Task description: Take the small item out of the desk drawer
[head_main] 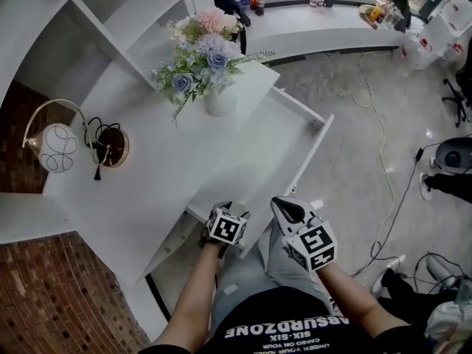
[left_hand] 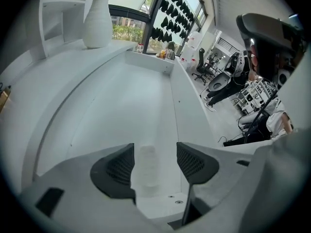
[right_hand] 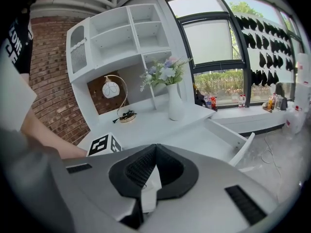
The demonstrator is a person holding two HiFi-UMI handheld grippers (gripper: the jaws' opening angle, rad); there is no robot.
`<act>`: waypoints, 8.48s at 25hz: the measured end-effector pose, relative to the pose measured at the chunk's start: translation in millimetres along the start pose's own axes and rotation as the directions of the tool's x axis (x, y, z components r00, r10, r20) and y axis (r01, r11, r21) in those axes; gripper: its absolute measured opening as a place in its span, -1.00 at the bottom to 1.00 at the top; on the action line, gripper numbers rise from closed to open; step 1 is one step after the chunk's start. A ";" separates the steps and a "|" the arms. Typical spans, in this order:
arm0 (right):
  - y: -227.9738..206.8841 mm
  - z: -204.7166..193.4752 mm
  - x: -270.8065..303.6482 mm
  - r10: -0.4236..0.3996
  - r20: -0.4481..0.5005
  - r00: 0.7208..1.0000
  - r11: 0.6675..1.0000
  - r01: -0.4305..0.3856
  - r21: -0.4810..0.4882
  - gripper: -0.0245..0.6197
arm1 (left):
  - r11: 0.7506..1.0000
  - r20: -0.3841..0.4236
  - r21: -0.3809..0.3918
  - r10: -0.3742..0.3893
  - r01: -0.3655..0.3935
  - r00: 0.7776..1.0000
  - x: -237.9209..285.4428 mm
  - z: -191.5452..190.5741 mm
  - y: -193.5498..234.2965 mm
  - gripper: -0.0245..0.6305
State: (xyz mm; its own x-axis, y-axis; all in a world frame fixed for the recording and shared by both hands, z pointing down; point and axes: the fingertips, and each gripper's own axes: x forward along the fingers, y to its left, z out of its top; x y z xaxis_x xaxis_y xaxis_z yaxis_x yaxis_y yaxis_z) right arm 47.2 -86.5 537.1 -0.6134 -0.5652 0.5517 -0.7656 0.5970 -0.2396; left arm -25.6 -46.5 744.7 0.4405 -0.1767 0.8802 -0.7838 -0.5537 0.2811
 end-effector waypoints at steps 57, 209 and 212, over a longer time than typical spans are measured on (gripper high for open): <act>-19.3 -4.2 -16.5 -0.088 0.001 0.996 0.995 0.087 0.056 -0.93 | 0.994 -0.275 0.093 0.074 -0.050 0.959 54.4 -39.4 14.0 -0.48; 92.7 49.2 -31.5 0.055 0.130 0.990 0.994 -0.042 -0.100 -0.93 | 0.983 0.624 -0.141 0.178 -0.114 0.761 -265.5 92.0 -50.1 -0.48; 94.8 49.1 -31.4 0.055 0.130 0.990 0.994 -0.043 -0.099 -0.93 | 0.984 0.626 -0.140 0.176 -0.112 0.760 -267.4 90.7 -51.3 -0.48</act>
State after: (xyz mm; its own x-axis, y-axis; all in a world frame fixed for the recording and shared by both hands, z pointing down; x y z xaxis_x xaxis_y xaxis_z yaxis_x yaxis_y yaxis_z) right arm -15.6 -40.1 457.8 -0.6749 -0.6006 0.4287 -0.7158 0.6740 -0.1825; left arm -63.5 -44.6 460.3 0.4710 -0.7411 0.4785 -0.8818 -0.4108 0.2316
